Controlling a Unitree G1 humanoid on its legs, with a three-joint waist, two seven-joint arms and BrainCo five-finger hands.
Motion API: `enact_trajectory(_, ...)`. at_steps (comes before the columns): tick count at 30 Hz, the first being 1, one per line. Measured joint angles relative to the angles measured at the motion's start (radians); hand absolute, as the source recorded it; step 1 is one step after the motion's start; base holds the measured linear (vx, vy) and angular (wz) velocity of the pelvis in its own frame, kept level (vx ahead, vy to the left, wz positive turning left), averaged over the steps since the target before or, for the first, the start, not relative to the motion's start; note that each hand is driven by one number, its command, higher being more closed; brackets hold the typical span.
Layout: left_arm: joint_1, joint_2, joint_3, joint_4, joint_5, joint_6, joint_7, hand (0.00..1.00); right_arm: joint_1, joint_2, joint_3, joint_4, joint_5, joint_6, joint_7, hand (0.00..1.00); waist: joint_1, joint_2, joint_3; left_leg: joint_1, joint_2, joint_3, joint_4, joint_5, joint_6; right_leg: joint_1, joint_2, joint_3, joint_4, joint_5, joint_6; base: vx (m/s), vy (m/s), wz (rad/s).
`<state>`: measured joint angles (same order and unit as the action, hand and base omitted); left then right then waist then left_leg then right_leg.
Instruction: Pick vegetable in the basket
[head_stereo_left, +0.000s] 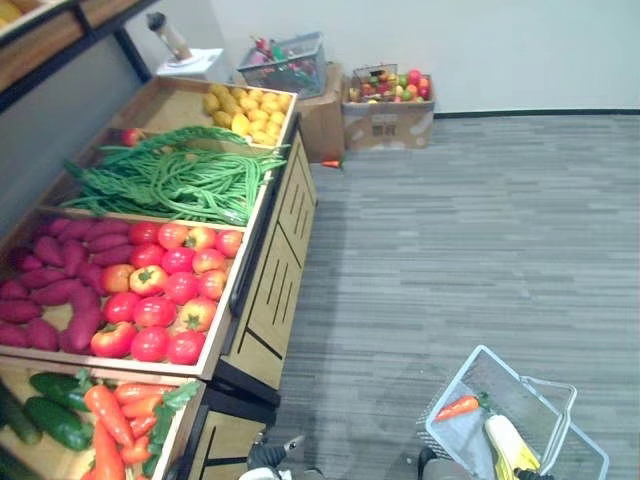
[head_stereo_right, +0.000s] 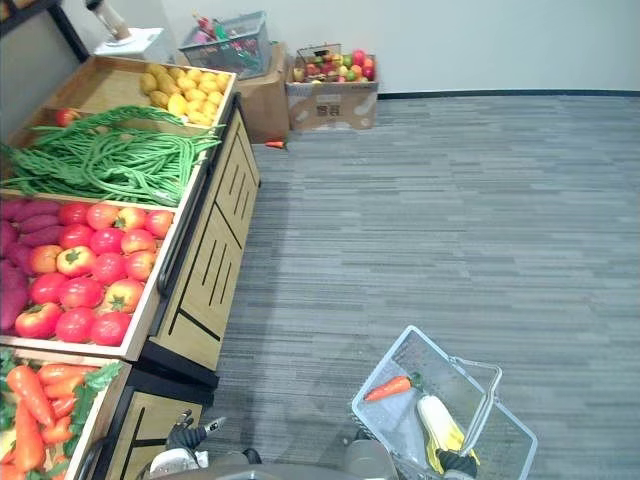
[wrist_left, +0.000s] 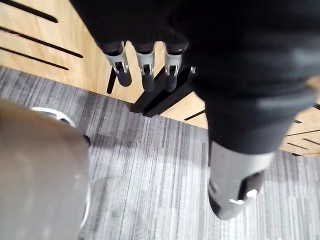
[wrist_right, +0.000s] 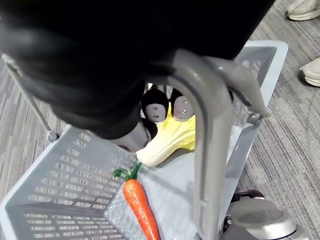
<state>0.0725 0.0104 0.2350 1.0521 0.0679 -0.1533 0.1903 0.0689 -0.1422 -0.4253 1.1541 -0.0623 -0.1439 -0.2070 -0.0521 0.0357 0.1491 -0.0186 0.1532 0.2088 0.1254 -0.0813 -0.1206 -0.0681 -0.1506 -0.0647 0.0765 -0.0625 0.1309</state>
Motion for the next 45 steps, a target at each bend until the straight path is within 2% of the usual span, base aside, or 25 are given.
enact_trajectory(2,-0.002,0.011,0.006,-0.003,-0.012,-0.002,-0.001,0.00,-0.008,0.012,-0.001,0.000,0.000,-0.001,0.000,1.00,0.006,-0.026,0.013,-0.013,-0.054,-0.010,0.001,-0.005,0.009,0.001,-0.039,0.036,-0.052,0.048,0.022,-0.02,0.264,-0.13)
enact_trajectory(4,0.002,0.020,0.006,-0.009,-0.011,-0.003,-0.001,0.00,-0.009,0.017,-0.002,-0.001,0.001,-0.002,-0.001,1.00,0.010,-0.029,0.013,-0.008,-0.071,0.001,0.003,-0.019,0.026,0.001,-0.051,0.055,-0.058,0.058,0.031,-0.02,0.155,-0.19)
enact_trajectory(8,0.011,0.036,0.004,-0.008,-0.006,-0.005,0.001,0.00,-0.012,0.030,0.004,-0.019,-0.008,-0.011,0.009,1.00,0.034,-0.041,0.009,0.025,-0.062,0.060,0.016,-0.097,0.033,-0.025,-0.033,0.136,-0.056,0.066,0.043,-0.03,0.086,-0.61)
enact_trajectory(9,0.010,0.040,0.001,-0.008,-0.006,-0.005,0.001,0.00,-0.020,0.037,0.007,-0.021,-0.014,-0.011,0.014,1.00,0.034,-0.039,0.002,0.028,-0.061,0.087,0.018,-0.108,0.032,-0.037,-0.030,0.157,-0.057,0.072,0.035,-0.04,0.051,-0.75)
enact_trajectory(11,0.010,0.042,-0.012,-0.005,-0.005,-0.009,0.000,0.00,-0.028,0.048,0.013,-0.020,-0.022,-0.011,0.017,1.00,0.029,-0.055,0.004,0.041,-0.058,0.122,0.019,-0.120,0.033,-0.050,-0.028,0.151,-0.055,0.089,0.020,-0.03,0.025,-0.68)
enact_trajectory(14,0.007,0.042,-0.018,0.006,-0.005,-0.011,-0.001,0.00,-0.032,0.049,0.011,-0.018,-0.039,-0.007,0.020,1.00,0.031,-0.056,0.000,0.068,-0.034,0.187,0.018,-0.132,0.026,-0.089,-0.010,0.007,0.000,0.130,-0.017,0.01,-0.018,-0.77)
enact_trajectory(15,0.003,0.046,-0.020,0.017,-0.005,-0.011,-0.004,0.00,-0.037,0.045,0.014,-0.019,-0.051,-0.008,0.021,1.00,0.031,-0.058,0.000,0.085,-0.028,0.212,0.015,-0.132,0.026,-0.104,-0.008,-0.097,0.017,0.147,-0.041,0.00,-0.028,-0.82)
enact_trajectory(17,0.001,0.050,-0.033,0.025,-0.005,-0.009,-0.010,0.00,-0.037,0.039,0.037,-0.020,-0.058,-0.008,0.021,1.00,0.026,-0.058,0.002,0.107,-0.031,0.228,0.011,-0.133,0.028,-0.104,-0.014,-0.176,0.018,0.155,-0.053,-0.02,-0.037,-0.71)
enact_trajectory(22,-0.001,0.049,-0.053,0.022,-0.005,-0.010,-0.016,0.00,-0.035,0.042,0.042,-0.020,-0.057,0.007,0.018,1.00,0.026,-0.058,0.001,0.125,-0.029,0.251,-0.003,-0.133,0.027,-0.100,-0.011,-0.195,-0.013,0.162,-0.053,-0.06,-0.018,-0.23)
enact_trajectory(24,-0.001,0.046,-0.048,0.021,-0.005,-0.009,-0.016,0.00,-0.035,0.040,0.041,-0.021,-0.057,0.009,0.018,1.00,0.027,-0.053,-0.001,0.127,-0.022,0.249,-0.018,-0.132,0.025,-0.078,-0.012,-0.257,-0.054,0.152,-0.055,-0.05,-0.042,0.00)
enact_trajectory(27,0.001,0.037,-0.037,0.022,-0.005,-0.004,-0.015,0.00,-0.022,0.041,0.042,-0.020,-0.058,0.011,0.022,1.00,0.027,-0.040,-0.009,0.131,0.004,0.246,-0.019,-0.136,0.010,-0.005,0.015,-0.303,-0.170,0.199,-0.055,0.03,-0.056,0.05)
enact_trajectory(30,0.006,0.031,-0.033,0.024,-0.005,0.011,-0.016,0.00,-0.019,0.038,0.040,-0.020,-0.058,0.015,0.021,1.00,0.027,-0.007,-0.023,0.145,0.041,0.252,-0.005,-0.146,-0.020,0.012,0.046,-0.318,-0.182,0.200,-0.059,0.10,-0.027,-0.05)
enact_trajectory(32,0.009,0.032,-0.033,0.021,-0.005,0.012,-0.016,0.00,-0.019,0.033,0.044,-0.015,-0.057,0.015,0.021,1.00,0.028,-0.003,-0.027,0.110,0.068,0.239,0.103,-0.135,-0.047,0.022,0.054,-0.321,-0.175,0.180,-0.077,0.15,-0.063,-0.05)
enact_trajectory(34,0.005,0.032,-0.033,0.020,-0.006,0.012,-0.014,0.00,-0.019,0.021,0.062,-0.006,-0.057,0.014,0.022,1.00,0.027,-0.003,-0.025,0.060,0.087,0.198,0.238,-0.107,-0.050,0.040,0.045,-0.324,-0.163,0.163,-0.082,0.15,-0.088,0.05)
enact_trajectory(36,-0.002,0.031,-0.034,0.020,-0.015,0.010,-0.014,0.00,-0.004,0.016,0.071,0.001,-0.057,0.017,0.024,1.00,0.028,-0.027,-0.011,-0.008,0.097,0.139,0.404,-0.018,-0.053,0.090,0.014,-0.339,-0.147,0.143,-0.088,0.17,-0.034,0.23)
enact_trajectory(37,-0.002,0.028,-0.034,0.021,-0.021,0.010,-0.015,0.00,0.000,0.020,0.071,0.002,-0.057,0.017,0.023,1.00,0.028,-0.030,-0.011,-0.012,0.095,0.129,0.419,-0.011,-0.045,0.104,0.004,-0.342,-0.146,0.138,-0.087,0.18,0.006,0.23)
enact_trajectory(39,-0.002,0.021,-0.033,0.021,-0.027,0.010,-0.016,0.00,-0.002,0.008,0.070,0.001,-0.057,0.020,0.024,1.00,0.029,-0.028,-0.012,-0.013,0.069,0.127,0.312,-0.061,-0.043,0.121,-0.022,-0.347,-0.147,0.126,-0.079,0.15,0.052,0.14)
enact_trajectory(40,-0.002,0.020,-0.032,0.021,-0.027,0.010,-0.016,0.00,-0.006,0.005,0.070,0.001,-0.057,0.022,0.027,1.00,0.029,-0.028,-0.012,-0.014,0.059,0.118,0.261,-0.066,-0.042,0.121,-0.026,-0.347,-0.146,0.126,-0.079,0.11,0.081,0.06)
enact_trajectory(41,-0.001,0.020,-0.031,0.021,-0.027,0.010,-0.016,0.00,-0.012,0.003,0.070,0.001,-0.056,0.026,0.031,1.00,0.029,-0.026,-0.013,-0.010,0.040,0.080,0.145,-0.060,-0.039,0.122,-0.031,-0.347,-0.146,0.125,-0.070,0.10,0.167,-0.01)
enact_trajectory(42,0.000,0.018,-0.030,0.022,-0.026,0.010,-0.016,0.00,-0.017,0.002,0.069,0.001,-0.056,0.027,0.038,1.00,0.029,-0.016,-0.014,-0.001,0.032,0.049,0.041,-0.023,-0.029,0.123,-0.025,-0.346,-0.145,0.122,-0.053,0.10,0.206,-0.07)
enact_trajectory(43,0.001,0.015,-0.030,0.022,-0.026,0.010,-0.017,0.00,-0.018,-0.001,0.069,0.001,-0.056,0.027,0.040,1.00,0.029,-0.005,-0.014,0.000,0.035,0.043,0.013,0.019,-0.023,0.125,-0.016,-0.344,-0.145,0.121,-0.044,0.07,0.215,-0.15)
enact_trajectory(44,0.001,0.014,-0.029,0.024,-0.025,0.011,-0.018,0.00,-0.017,-0.009,0.069,0.001,-0.056,0.028,0.042,1.00,0.029,0.009,-0.015,0.011,0.044,0.036,0.000,-0.012,-0.014,0.131,-0.002,-0.341,-0.154,0.122,-0.025,0.07,0.200,-0.09)
enact_trajectory(45,0.001,0.019,-0.028,0.025,-0.025,0.012,-0.020,0.00,-0.018,0.000,0.068,0.001,-0.056,0.029,0.043,1.00,0.027,0.008,-0.021,0.013,0.036,0.035,-0.004,-0.017,-0.011,0.142,-0.008,-0.342,-0.167,0.127,-0.017,0.06,0.178,-0.02)
